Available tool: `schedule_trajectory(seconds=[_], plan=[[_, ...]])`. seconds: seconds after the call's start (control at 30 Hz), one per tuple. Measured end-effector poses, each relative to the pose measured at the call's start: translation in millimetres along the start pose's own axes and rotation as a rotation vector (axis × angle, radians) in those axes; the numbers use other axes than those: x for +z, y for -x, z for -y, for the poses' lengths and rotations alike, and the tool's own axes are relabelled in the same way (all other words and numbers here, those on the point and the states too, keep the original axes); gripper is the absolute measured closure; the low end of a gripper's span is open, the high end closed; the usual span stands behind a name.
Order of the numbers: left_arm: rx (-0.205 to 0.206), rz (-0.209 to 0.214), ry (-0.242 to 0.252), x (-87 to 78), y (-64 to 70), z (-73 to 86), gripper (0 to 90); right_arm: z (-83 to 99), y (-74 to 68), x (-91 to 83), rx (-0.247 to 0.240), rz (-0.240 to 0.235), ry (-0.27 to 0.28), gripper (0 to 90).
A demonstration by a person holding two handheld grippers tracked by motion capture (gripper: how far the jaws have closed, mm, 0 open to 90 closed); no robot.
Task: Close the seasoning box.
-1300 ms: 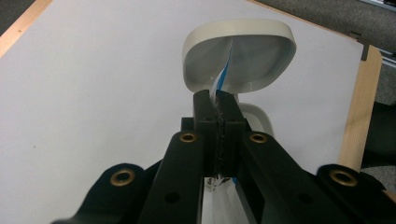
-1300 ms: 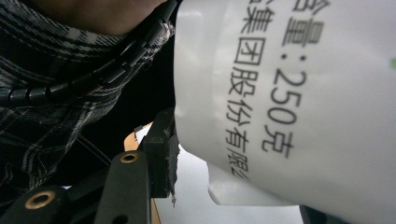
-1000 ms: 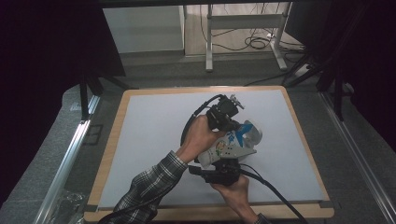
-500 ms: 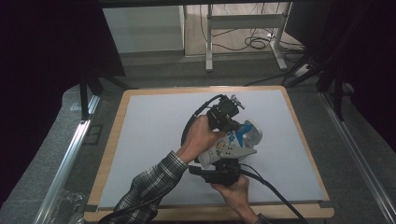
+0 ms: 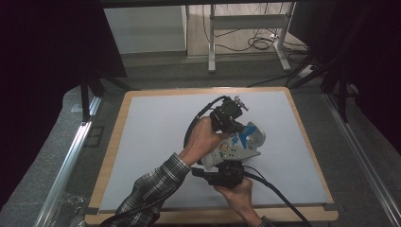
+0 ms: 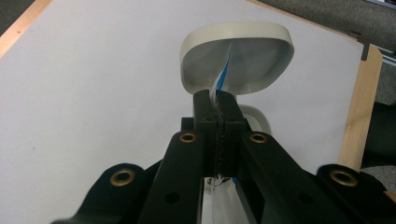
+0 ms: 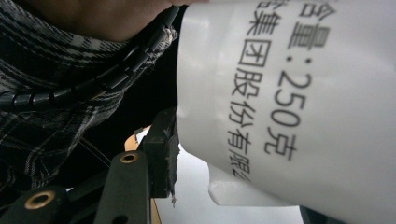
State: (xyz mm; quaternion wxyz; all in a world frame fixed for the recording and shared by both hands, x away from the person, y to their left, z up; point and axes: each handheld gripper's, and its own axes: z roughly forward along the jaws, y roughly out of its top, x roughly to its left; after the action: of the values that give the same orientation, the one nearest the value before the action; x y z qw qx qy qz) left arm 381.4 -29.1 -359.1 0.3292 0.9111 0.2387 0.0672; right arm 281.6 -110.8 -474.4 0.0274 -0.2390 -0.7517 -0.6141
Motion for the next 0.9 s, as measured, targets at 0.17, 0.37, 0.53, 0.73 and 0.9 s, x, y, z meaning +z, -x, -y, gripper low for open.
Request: schedule_trajectory(seconds=[0.17,0.37,0.53,0.73,0.9], plan=[[0.001,0.003,-0.002,1.3,-0.1,0.5,89.6,0.1,0.4,0.2,-0.001,0.000,0.000,52.4],[0.000,0.003,0.002,1.4,0.3,0.5,89.6,-0.4,0.4,-0.4,-0.004,0.001,0.001,52.5],[0.000,0.003,0.004,1.7,0.3,0.3,89.6,-0.6,0.5,-0.6,-0.006,0.001,0.001,52.4],[0.001,0.003,0.003,2.0,0.3,0.7,89.6,-0.4,0.6,-0.4,-0.006,0.001,0.000,52.4],[-0.001,0.003,0.015,1.7,0.6,1.3,89.5,-0.1,0.8,-0.3,-0.007,0.003,-0.001,52.5]])
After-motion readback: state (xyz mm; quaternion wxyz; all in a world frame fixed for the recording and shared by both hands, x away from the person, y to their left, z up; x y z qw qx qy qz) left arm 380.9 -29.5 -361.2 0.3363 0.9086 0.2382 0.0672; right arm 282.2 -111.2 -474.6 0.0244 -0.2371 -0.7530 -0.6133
